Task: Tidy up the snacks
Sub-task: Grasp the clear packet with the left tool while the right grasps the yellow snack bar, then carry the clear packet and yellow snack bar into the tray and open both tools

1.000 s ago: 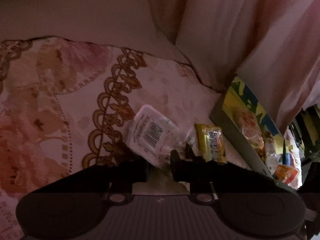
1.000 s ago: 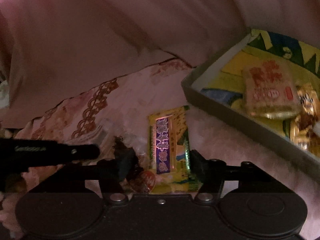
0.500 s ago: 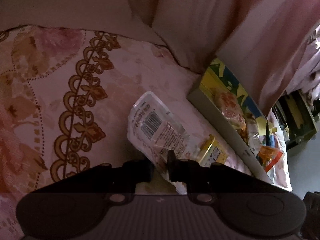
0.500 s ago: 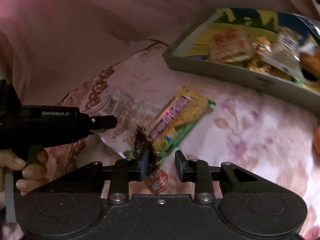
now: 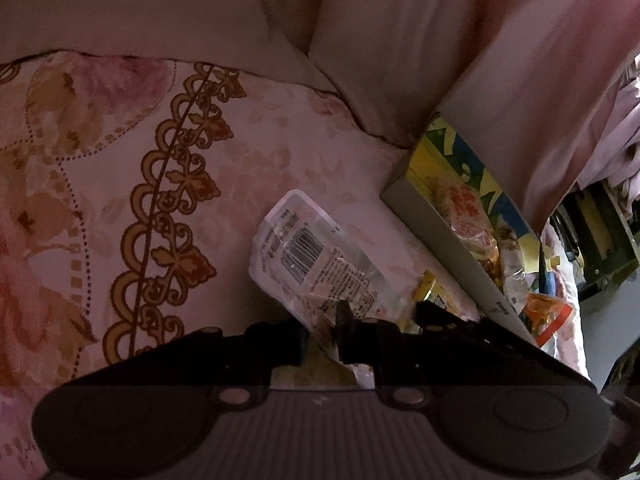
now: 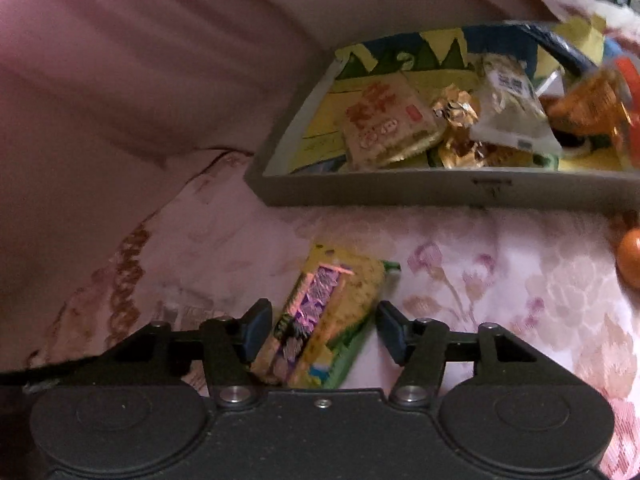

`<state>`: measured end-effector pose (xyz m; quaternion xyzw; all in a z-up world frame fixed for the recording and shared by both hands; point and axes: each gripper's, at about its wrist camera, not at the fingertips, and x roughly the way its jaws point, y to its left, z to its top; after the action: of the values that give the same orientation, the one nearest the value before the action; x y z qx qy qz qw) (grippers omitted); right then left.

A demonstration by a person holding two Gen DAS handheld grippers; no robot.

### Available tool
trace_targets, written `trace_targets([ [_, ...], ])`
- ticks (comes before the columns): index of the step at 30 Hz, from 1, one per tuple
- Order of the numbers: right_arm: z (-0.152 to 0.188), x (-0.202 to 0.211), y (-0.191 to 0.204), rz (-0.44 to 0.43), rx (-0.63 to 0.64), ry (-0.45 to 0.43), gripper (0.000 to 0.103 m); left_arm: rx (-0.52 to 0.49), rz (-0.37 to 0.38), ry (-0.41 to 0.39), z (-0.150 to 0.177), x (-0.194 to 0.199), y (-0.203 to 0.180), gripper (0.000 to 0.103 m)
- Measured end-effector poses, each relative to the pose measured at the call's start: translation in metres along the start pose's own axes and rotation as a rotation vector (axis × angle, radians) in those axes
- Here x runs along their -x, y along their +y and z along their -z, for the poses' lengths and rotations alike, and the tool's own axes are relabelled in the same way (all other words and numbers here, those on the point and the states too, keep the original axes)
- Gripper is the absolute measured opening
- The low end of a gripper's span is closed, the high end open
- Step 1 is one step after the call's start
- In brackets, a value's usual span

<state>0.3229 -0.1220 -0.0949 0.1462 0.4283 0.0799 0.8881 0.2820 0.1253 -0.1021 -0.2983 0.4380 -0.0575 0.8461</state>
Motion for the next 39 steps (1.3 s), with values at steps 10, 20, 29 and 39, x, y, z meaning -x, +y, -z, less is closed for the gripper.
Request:
trace_targets([
  [10,0.019,0.019,-0.001,0.034,0.184,0.026,0.054,-0.102,0.023,-0.069,0.003,0.011,-0.018,0.009],
  [20,0.052,0.081,-0.046,0.106,0.378,0.066,0.054,-0.374,0.059,-0.179,0.024,0.035,-0.068,0.004],
  [29,0.053,0.122,-0.048,0.063,0.462,-0.047,0.054,-0.509,0.016,-0.262,0.050,0.059,-0.097,0.003],
  [39,0.034,0.135,-0.054,-0.002,0.441,-0.246,0.054,-0.463,0.000,-0.271,0.049,0.066,-0.116,0.003],
])
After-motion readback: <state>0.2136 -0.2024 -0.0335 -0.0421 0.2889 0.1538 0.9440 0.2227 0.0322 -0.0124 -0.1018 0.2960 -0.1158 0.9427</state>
